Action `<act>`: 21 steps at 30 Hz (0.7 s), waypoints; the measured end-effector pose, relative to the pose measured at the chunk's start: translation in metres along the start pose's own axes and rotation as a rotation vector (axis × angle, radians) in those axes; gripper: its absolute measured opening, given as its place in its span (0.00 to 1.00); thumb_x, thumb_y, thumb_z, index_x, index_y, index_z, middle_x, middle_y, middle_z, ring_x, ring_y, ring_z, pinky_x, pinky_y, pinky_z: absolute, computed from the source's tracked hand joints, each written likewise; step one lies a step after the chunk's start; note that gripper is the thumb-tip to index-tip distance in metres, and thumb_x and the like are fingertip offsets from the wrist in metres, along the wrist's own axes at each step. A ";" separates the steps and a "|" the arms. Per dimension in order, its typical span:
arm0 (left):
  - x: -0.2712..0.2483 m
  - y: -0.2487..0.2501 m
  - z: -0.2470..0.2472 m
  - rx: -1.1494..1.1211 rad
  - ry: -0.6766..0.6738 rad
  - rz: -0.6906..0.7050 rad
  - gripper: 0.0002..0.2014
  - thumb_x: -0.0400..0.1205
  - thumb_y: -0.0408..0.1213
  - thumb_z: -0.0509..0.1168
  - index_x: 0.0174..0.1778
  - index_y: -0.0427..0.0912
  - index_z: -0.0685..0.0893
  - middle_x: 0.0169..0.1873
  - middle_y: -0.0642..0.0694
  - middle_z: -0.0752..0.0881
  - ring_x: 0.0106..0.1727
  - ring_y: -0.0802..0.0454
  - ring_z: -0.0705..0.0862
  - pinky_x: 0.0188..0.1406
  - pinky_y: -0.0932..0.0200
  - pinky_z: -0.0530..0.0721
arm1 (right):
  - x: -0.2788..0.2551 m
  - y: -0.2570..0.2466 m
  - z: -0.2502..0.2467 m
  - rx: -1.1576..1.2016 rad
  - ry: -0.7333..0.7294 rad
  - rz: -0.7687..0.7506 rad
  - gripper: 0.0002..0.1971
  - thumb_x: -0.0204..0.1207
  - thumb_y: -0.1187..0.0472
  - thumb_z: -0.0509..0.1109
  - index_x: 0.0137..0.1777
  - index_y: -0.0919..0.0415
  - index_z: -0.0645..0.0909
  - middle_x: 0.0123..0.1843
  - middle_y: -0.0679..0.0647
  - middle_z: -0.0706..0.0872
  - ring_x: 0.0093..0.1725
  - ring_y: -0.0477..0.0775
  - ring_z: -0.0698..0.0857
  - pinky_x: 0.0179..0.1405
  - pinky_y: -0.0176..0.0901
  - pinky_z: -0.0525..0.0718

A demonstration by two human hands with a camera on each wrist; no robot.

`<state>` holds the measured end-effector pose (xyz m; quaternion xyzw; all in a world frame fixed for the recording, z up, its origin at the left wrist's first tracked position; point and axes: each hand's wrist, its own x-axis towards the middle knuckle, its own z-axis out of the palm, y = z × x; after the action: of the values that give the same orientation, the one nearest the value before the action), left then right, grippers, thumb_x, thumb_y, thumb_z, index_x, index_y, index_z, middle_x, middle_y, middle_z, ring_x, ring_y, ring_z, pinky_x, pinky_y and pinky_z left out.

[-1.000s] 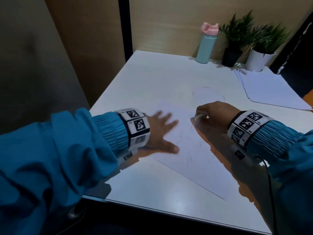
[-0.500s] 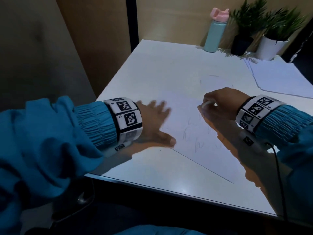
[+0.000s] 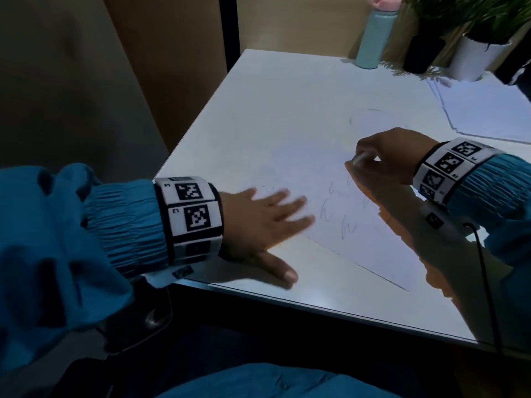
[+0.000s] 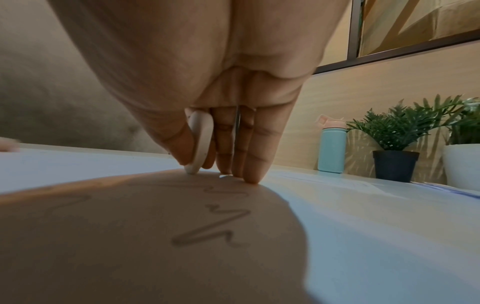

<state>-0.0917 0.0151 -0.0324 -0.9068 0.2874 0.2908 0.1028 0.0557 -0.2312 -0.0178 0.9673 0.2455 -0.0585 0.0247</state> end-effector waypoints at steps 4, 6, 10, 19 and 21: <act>-0.008 -0.029 -0.004 -0.015 -0.019 -0.426 0.63 0.63 0.87 0.39 0.84 0.47 0.29 0.84 0.37 0.33 0.86 0.32 0.42 0.80 0.30 0.54 | 0.001 0.001 0.001 -0.006 0.004 -0.013 0.07 0.78 0.55 0.59 0.44 0.51 0.79 0.48 0.55 0.88 0.47 0.60 0.81 0.49 0.50 0.81; -0.010 -0.018 -0.006 0.040 0.067 -0.196 0.58 0.67 0.84 0.38 0.85 0.47 0.31 0.85 0.40 0.32 0.86 0.38 0.38 0.80 0.32 0.50 | 0.002 0.002 0.002 -0.015 0.007 -0.017 0.08 0.78 0.55 0.59 0.44 0.52 0.80 0.47 0.54 0.88 0.47 0.61 0.82 0.50 0.51 0.82; -0.009 -0.007 -0.001 0.025 -0.047 -0.057 0.57 0.64 0.83 0.35 0.84 0.53 0.29 0.84 0.45 0.28 0.85 0.41 0.34 0.81 0.34 0.50 | 0.001 0.002 0.000 -0.014 -0.004 -0.020 0.08 0.78 0.55 0.58 0.45 0.51 0.79 0.49 0.54 0.88 0.49 0.60 0.83 0.52 0.51 0.82; 0.058 -0.015 -0.054 -0.037 0.079 -0.173 0.63 0.60 0.86 0.54 0.82 0.63 0.28 0.85 0.53 0.30 0.86 0.38 0.37 0.81 0.33 0.47 | -0.001 0.002 -0.003 -0.045 -0.041 -0.038 0.06 0.79 0.57 0.58 0.44 0.52 0.77 0.50 0.56 0.87 0.51 0.61 0.83 0.52 0.50 0.81; 0.068 -0.016 -0.051 -0.014 0.085 -0.175 0.65 0.55 0.87 0.55 0.81 0.66 0.27 0.84 0.54 0.29 0.85 0.37 0.35 0.79 0.29 0.48 | -0.002 0.002 -0.004 -0.017 -0.044 -0.047 0.09 0.79 0.57 0.60 0.50 0.54 0.81 0.53 0.55 0.88 0.54 0.60 0.83 0.55 0.51 0.81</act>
<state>-0.0129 -0.0215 -0.0306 -0.9407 0.2091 0.2437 0.1091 0.0554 -0.2339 -0.0140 0.9596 0.2679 -0.0782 0.0370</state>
